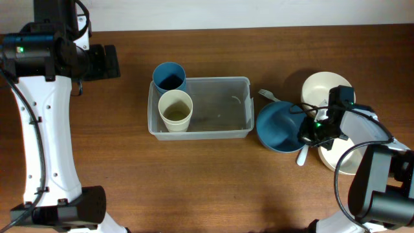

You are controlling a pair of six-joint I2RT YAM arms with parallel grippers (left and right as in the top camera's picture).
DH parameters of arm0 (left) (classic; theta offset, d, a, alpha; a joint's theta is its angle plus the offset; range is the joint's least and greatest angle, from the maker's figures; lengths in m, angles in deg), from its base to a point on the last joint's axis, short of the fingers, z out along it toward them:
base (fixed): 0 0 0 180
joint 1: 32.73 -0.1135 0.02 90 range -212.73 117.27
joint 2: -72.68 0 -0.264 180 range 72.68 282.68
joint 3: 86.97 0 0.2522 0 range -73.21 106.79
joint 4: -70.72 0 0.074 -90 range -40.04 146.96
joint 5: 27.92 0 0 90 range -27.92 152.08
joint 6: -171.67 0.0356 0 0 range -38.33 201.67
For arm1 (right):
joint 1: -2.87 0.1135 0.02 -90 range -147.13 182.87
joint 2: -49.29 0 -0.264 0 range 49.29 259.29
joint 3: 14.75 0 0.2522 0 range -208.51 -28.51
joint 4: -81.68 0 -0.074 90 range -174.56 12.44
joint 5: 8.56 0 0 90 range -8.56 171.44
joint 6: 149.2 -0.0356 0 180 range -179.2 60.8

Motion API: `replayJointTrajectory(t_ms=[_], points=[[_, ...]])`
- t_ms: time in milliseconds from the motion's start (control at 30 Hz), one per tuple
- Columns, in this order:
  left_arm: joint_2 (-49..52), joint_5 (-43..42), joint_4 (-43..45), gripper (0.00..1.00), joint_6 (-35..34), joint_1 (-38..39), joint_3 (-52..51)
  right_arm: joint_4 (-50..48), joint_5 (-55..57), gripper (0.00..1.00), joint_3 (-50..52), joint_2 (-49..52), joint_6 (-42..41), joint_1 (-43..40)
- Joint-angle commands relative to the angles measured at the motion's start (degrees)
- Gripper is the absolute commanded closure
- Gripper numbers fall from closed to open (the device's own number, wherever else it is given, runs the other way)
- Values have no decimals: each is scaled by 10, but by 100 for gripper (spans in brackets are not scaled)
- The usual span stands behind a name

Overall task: Pack container
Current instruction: 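Lift the blue bowl with the right gripper and move it left, then lower the blue bowl into the container beside the cups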

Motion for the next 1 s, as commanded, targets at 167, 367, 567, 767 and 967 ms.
replayJointTrajectory(t_ms=[167, 367, 567, 767, 967], points=[[-1, 6, 0, 0, -3, -2, -1, 77, -12, 96, -109, -12, 9, -3], [-1, 6, 0, 0, -3, -2, -1, 128, -10, 96, -169, -13, 21, -3], [-1, 6, 0, 0, -3, -2, -1, 172, -17, 96, -214, -17, 47, -3], [-1, 6, 0, 0, -3, -2, -1, 192, -122, 96, -244, -31, 110, -1], [-1, 6, 0, 0, -3, -2, -1, 185, -162, 96, -245, -35, 137, 44]])
